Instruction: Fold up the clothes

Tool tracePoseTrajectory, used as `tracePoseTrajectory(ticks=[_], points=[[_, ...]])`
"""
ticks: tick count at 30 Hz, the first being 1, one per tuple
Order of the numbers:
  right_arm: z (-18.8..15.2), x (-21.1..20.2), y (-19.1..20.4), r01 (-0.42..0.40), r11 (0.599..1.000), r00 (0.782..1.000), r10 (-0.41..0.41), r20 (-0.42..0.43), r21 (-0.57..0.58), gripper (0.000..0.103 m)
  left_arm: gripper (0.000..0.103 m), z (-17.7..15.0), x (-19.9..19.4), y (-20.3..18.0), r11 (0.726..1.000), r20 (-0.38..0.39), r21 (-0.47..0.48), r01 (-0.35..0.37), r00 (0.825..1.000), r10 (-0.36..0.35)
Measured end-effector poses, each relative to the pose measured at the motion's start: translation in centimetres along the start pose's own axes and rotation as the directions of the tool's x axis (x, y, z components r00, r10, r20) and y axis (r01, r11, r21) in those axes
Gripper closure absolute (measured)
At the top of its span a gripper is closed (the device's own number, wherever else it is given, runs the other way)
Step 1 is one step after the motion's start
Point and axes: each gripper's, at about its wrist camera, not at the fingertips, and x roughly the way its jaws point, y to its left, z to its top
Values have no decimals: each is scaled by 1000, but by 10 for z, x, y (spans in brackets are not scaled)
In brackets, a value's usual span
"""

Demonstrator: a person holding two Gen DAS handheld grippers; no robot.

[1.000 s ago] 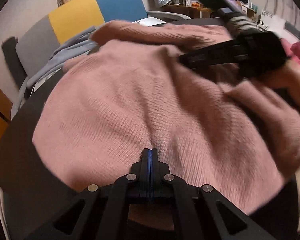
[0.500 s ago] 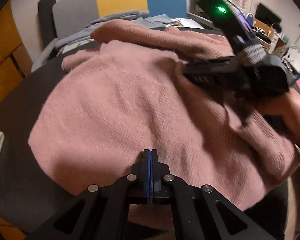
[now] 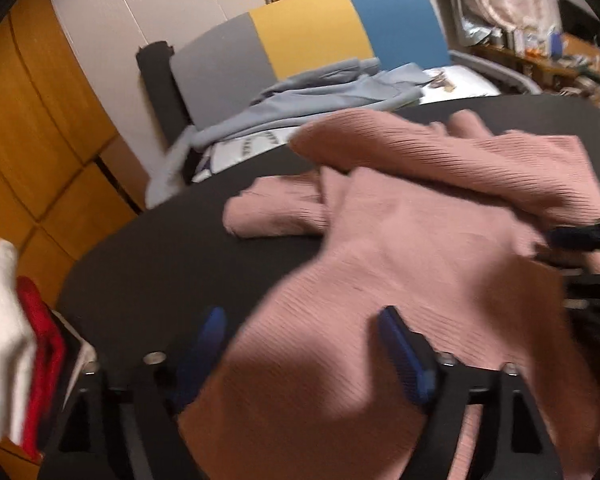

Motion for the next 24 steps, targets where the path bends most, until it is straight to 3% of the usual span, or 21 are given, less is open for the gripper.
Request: tracePoseTrajectory(ticks=[3,7,10,12,14,16,20,22,23,24], points=[[3,-18,-2,-31,1000,999,31,-22,-6,66,10,3,24,8,999,-19,27,-31,999,32],[27,-33,-11,-49,998,998,49,24,-34,59,6,-6,36,15,1000,-20,-11,-14,1000,14],[59,-29,-9,-74,995,996,78,51,-67,49,6,-12,46,25,992,-63,-117,55,996,-63],[80,-15,4,-90,991,996,92,20,-102,48,9,-18,51,37,968,-96,-224,117,985,-141],[97,5,19,-74,986,997,71,-24,-150,48,11,-24,56,48,933,-120,-319,166,970,-213],[109,26,40,-22,975,999,13,-42,-219,48,11,-30,58,51,914,-126,-366,174,964,-234],[118,71,67,87,947,989,-120,-89,-309,48,11,-37,48,40,948,-92,-289,134,982,-167],[117,93,69,111,950,980,-153,-124,-292,51,11,-38,43,33,963,-75,-248,109,989,-131],[116,95,66,89,962,985,-123,-120,-257,57,11,-38,42,32,963,-74,-249,108,989,-130],[117,93,59,39,979,993,-62,-105,-202,77,11,-39,43,32,959,-76,-260,112,988,-136]])
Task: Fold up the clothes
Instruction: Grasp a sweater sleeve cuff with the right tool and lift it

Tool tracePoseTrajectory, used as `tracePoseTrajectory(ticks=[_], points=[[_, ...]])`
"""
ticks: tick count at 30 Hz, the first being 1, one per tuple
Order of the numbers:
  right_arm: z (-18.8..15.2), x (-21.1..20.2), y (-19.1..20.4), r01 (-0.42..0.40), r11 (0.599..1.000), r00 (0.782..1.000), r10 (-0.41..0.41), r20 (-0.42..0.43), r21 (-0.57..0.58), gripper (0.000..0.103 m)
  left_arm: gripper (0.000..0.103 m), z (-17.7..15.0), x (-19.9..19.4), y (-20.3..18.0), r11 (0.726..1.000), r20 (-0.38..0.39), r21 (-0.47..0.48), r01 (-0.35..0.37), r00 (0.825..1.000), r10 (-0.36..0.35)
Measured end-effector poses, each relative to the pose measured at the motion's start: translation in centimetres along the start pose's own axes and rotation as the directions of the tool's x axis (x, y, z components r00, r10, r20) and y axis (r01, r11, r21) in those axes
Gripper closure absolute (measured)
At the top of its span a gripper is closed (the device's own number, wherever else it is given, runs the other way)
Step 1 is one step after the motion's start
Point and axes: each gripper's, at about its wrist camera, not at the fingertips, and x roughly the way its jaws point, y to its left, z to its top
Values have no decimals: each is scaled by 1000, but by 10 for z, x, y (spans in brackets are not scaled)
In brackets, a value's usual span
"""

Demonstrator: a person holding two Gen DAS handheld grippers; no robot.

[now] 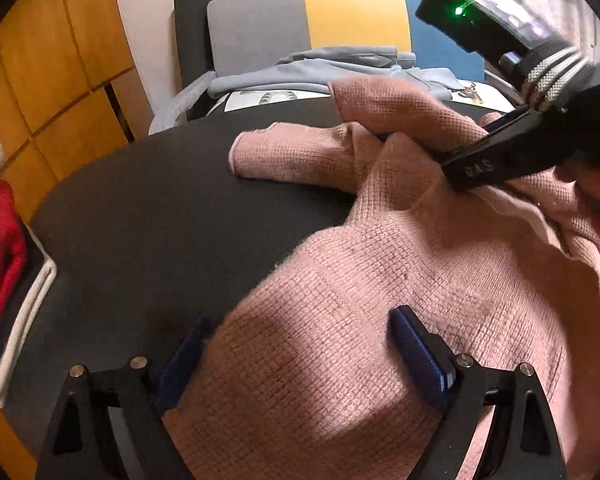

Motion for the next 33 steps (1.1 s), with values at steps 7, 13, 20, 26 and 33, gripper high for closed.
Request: tracePoseTrajectory(ticks=[7,13,20,26,33], points=[[-21,-59,-70,-148,968,978,112,177,205,92,2,-7,8,10,995,-7,-99,28,1000,-28],[-53,-125,-155,-115,943,963,28,269,311,92,2,-15,-2,-1,993,27,-115,-14,999,18],[-98,-148,-283,-65,831,960,-99,262,553,92,2,-20,-11,-4,985,-14,-170,-31,999,29],[-144,-145,-381,11,686,952,-230,203,728,92,2,-24,-18,-15,982,-11,-176,-71,997,70],[-203,-84,-436,182,561,965,-260,-37,808,88,1,-22,-18,-29,977,9,-170,-132,991,135]])
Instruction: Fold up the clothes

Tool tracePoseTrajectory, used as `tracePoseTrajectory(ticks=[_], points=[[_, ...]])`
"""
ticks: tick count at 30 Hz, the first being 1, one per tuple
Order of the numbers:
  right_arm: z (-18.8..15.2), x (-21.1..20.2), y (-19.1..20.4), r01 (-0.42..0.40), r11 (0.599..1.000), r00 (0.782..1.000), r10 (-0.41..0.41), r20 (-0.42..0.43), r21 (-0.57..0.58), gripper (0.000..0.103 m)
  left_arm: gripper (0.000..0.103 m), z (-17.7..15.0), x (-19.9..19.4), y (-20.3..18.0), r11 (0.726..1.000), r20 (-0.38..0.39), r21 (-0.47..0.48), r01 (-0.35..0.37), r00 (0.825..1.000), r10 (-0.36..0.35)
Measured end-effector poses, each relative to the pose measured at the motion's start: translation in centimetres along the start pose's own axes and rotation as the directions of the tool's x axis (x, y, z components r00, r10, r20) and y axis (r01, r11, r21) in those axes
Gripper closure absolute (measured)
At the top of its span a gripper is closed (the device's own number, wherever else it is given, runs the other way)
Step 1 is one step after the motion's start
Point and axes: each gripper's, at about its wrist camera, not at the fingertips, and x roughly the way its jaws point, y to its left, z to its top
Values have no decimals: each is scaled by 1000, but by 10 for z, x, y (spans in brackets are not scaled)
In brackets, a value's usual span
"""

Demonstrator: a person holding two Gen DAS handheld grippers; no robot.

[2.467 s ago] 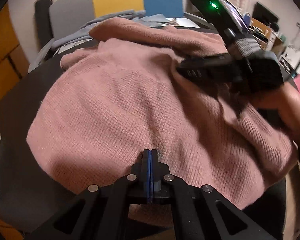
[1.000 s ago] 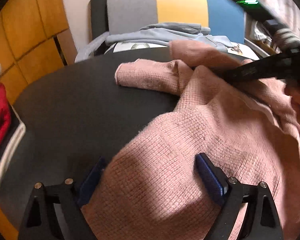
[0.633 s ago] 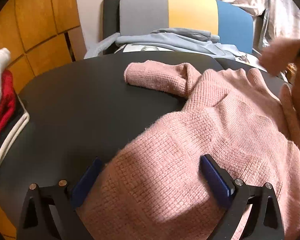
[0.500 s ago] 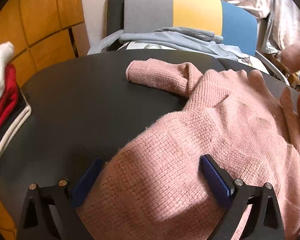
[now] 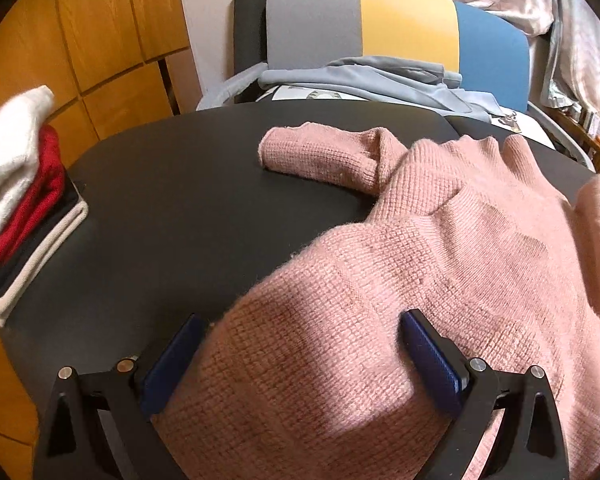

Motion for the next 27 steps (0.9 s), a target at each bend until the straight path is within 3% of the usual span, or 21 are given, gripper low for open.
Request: tracePoseTrajectory(ticks=[3,7,12,13,15,17,20,22,25,27], points=[[-25,38,-24,61,996,992,-54,-116,57,76,0,-1,0,0,1000,6,4,-13,1000,13],[-54,56,-44,92,993,976,-75,-205,77,76,0,-1,2,-1,1000,14,-7,-22,1000,22],[-60,3,-74,143,970,989,-134,-61,198,74,0,-4,1,-3,999,38,-6,-36,999,36],[-62,-12,-73,112,973,994,-109,-23,201,74,0,-4,1,-2,999,41,-11,-35,999,35],[-68,-31,-53,1,994,1000,-1,3,112,74,0,-5,2,-1,999,45,-21,-31,998,32],[-85,-42,-13,-64,996,998,62,-33,-67,74,0,-6,3,0,999,48,-28,-28,998,29],[-125,-42,47,-148,958,986,124,-109,-247,72,0,-6,3,1,999,49,-27,-27,998,28],[-148,-31,76,-213,941,969,169,-180,-263,72,0,-5,4,2,999,42,-29,-19,999,20],[-181,-6,109,-246,931,945,169,-278,-269,72,0,-4,3,7,999,25,-44,10,1000,-9],[-202,-1,130,-176,917,967,94,-236,-358,71,0,-3,-1,14,996,14,-72,45,999,-44]])
